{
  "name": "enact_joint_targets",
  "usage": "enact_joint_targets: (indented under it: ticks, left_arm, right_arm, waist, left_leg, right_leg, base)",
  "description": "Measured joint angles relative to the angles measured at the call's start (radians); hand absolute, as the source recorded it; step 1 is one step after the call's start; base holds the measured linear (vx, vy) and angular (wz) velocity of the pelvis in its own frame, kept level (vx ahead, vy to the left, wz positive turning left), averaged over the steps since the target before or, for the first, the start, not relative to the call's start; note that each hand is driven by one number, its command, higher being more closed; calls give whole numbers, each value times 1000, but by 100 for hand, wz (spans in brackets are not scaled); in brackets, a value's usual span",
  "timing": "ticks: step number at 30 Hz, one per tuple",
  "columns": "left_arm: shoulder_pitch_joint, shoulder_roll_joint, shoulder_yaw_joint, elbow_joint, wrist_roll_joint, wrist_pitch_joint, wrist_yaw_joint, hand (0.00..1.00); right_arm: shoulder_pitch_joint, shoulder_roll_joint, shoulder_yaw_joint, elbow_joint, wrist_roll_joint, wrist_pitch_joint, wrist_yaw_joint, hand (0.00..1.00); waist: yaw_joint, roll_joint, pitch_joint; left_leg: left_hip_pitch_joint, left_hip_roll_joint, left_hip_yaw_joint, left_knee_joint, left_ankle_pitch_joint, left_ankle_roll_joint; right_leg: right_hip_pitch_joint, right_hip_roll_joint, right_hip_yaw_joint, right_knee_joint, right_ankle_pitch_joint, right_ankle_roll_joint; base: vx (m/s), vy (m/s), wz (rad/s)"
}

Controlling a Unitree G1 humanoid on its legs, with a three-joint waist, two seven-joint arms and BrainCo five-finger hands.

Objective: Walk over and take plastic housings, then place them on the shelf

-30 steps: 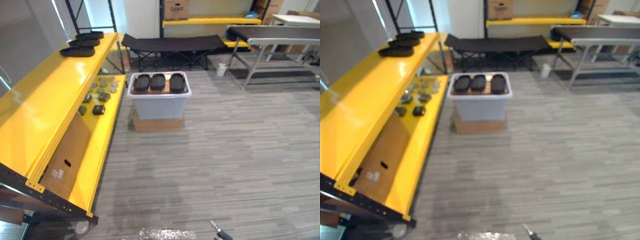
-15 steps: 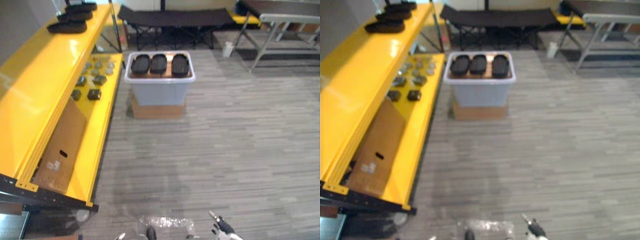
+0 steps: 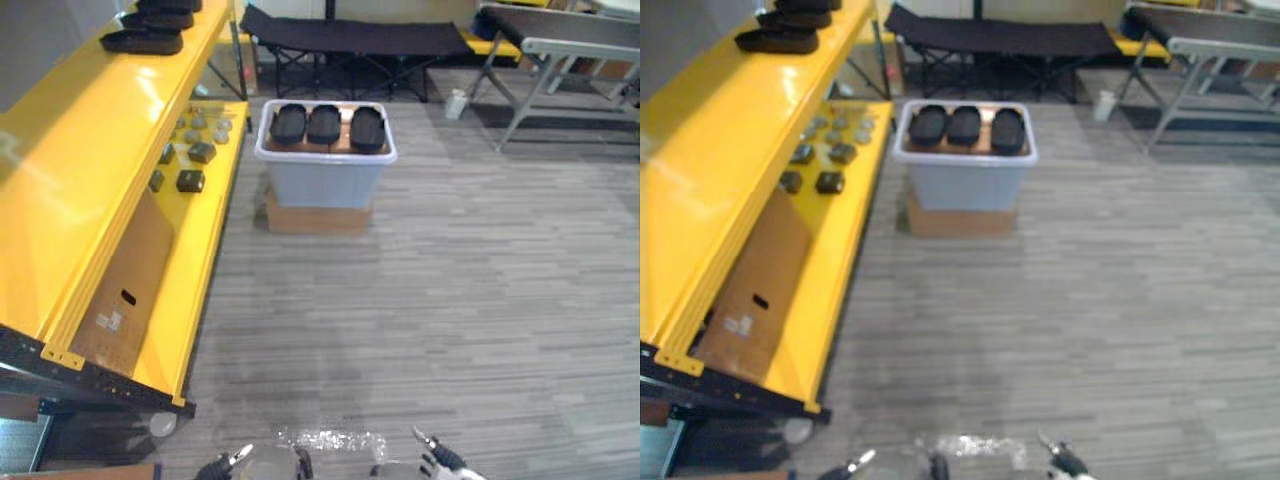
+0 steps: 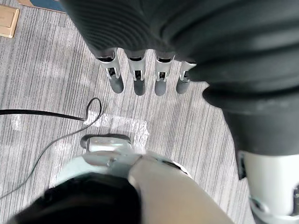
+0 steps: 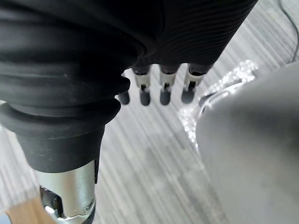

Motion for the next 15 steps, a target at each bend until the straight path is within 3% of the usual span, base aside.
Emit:
enact_joint_targets:
  ticks: [10,15]
  left_arm:
    - [33,-7,13,0,27,0,1,0]
    - [30,-14,13,-3,22,-2,7,0]
  right_arm:
    - [4,-8,38,2,-28,3,1,0]
    - [-1,-17,38,1,-27,29,0,0]
  waist:
    - [4,8,-25]
    - [8,16,-35]
  left_leg:
    - [-17,27,21,22,-6,1]
    - [-63,60,16,106,-48,5]
  right_leg:
    - [-23,22,29,4,8,-8]
    - [-37,43,28,14,6,-5]
  base:
    - [-60,27,-8]
    - [11,35,-1]
